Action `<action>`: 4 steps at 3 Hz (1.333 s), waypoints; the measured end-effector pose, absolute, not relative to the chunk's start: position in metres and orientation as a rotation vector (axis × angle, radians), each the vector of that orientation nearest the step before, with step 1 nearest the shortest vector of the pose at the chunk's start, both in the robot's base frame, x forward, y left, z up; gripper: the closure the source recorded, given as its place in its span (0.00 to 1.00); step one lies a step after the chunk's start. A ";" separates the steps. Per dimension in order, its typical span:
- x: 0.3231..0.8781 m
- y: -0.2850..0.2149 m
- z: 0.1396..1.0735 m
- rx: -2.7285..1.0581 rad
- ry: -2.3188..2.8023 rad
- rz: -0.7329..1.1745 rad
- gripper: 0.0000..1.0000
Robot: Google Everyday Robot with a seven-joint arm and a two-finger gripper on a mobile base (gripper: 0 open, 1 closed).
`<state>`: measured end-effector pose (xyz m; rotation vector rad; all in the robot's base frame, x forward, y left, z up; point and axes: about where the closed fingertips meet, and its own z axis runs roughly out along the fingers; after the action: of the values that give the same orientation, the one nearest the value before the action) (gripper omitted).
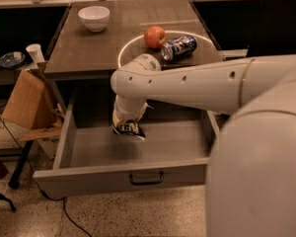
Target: Pick blue chip bag from top drawer and place on counter
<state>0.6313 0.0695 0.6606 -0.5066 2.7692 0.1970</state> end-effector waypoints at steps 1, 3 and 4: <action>0.618 0.043 0.710 -0.616 2.708 0.186 1.00; 0.625 0.006 0.839 -0.802 2.550 0.093 1.00; 0.633 0.004 0.906 -0.857 2.441 0.071 1.00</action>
Offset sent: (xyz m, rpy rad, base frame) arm -0.0086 -0.0719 0.1859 -0.0787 -0.1701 0.2632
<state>0.6332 0.0041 0.9063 -0.8570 2.4412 0.0711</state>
